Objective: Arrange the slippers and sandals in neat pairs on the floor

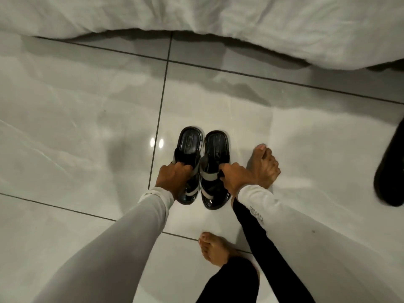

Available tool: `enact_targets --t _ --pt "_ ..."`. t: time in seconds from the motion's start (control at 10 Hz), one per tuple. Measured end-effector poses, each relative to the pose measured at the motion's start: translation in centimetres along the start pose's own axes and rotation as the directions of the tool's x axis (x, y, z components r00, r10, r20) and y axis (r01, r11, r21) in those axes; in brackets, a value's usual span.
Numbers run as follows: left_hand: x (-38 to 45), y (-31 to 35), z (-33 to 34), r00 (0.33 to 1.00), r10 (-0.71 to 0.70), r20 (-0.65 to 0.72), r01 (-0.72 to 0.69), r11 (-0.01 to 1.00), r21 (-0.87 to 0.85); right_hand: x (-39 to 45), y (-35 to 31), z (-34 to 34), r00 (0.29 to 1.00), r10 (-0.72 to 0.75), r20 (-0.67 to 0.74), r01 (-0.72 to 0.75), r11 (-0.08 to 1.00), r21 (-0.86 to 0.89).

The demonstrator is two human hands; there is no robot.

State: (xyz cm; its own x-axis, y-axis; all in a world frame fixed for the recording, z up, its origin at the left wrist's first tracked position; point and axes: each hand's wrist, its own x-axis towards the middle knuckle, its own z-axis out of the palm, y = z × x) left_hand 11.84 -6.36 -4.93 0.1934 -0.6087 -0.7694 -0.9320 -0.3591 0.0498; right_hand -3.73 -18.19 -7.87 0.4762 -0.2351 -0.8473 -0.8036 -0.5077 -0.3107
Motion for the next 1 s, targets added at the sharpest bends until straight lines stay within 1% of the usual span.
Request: enact_targets --t 0.1,0.2,0.3,0.5,0.6,0.8,0.9,1.0 --pt "1.8 0.2 -2.7 1.000 0.010 -0.025 -0.010 1.000 0.025 0.6 -0.1 -2.9 0.998 0.000 -0.065 -0.003 0.999 -0.038" --pt "3.8 0.2 -4.9 0.999 0.012 -0.049 -0.011 1.000 0.027 1.4 0.0 -5.3 0.988 0.040 -0.151 -0.048 0.998 -0.049" --pt "5.5 0.1 -6.8 0.997 0.010 -0.076 -0.007 0.999 0.045 2.8 0.2 -7.5 0.981 0.052 -0.187 -0.052 0.999 0.003" --pt "7.9 -0.3 -9.3 0.991 0.026 -0.128 -0.014 0.995 0.094 4.3 1.3 -10.7 0.978 0.065 -0.200 -0.059 0.998 0.037" --pt "8.4 -0.4 -9.8 0.993 0.030 -0.117 -0.018 0.995 0.102 4.7 1.6 -11.4 0.971 0.068 -0.231 -0.055 0.997 0.061" --pt "8.9 -0.2 -10.9 0.991 0.038 -0.129 -0.016 0.986 0.167 5.0 1.5 -12.0 0.972 0.068 -0.225 -0.044 0.993 0.109" --pt "9.2 -0.3 -11.6 0.987 0.040 -0.154 -0.015 0.988 0.156 4.3 1.1 -12.2 0.978 0.035 -0.207 -0.008 0.992 0.128" --pt "9.1 -0.1 -11.7 0.981 -0.001 -0.192 0.013 0.998 0.060 3.9 1.9 -12.1 0.972 0.019 -0.234 0.018 0.987 0.158"
